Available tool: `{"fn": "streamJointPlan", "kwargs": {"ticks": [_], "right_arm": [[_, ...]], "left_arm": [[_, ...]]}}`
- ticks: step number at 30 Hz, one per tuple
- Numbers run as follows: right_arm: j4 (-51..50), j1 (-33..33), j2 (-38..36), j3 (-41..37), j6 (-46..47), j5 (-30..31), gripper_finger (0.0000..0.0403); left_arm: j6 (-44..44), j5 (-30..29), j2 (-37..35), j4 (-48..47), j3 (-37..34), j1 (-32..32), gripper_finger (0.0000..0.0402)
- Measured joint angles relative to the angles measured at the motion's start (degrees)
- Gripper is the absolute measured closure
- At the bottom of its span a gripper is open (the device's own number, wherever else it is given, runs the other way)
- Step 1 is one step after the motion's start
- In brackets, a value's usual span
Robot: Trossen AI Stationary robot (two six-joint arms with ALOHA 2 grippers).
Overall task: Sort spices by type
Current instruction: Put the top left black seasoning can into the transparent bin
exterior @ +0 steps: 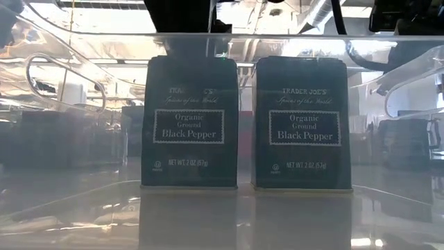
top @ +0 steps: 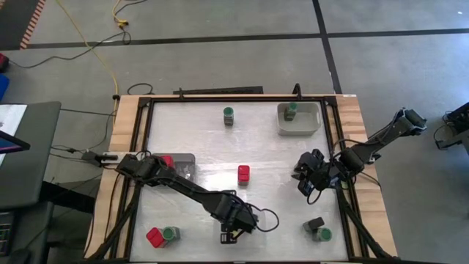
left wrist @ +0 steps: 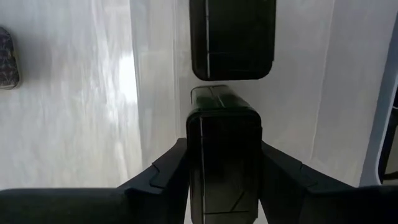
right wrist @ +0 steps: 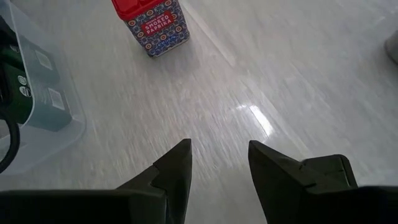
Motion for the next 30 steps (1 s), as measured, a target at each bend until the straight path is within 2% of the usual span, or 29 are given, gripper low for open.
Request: {"fn": "streamJointPlan", "kwargs": {"ticks": [16, 25, 30], "right_arm": [[0.0, 0.0, 0.0, 0.0, 0.0, 0.0, 0.0218], [0.0, 0.0, 0.0, 0.0, 0.0, 0.0, 0.0218], [0.0, 0.0, 0.0, 0.0, 0.0, 0.0, 0.0218]], "left_arm": [[-1.3, 0.4, 0.0, 0.0, 0.0, 0.0, 0.0243], [-1.4, 0.4, 0.0, -0.8, 0.0, 0.0, 0.0194], [-1.4, 0.4, 0.0, -1.1, 0.5, 0.0, 0.0186]]}}
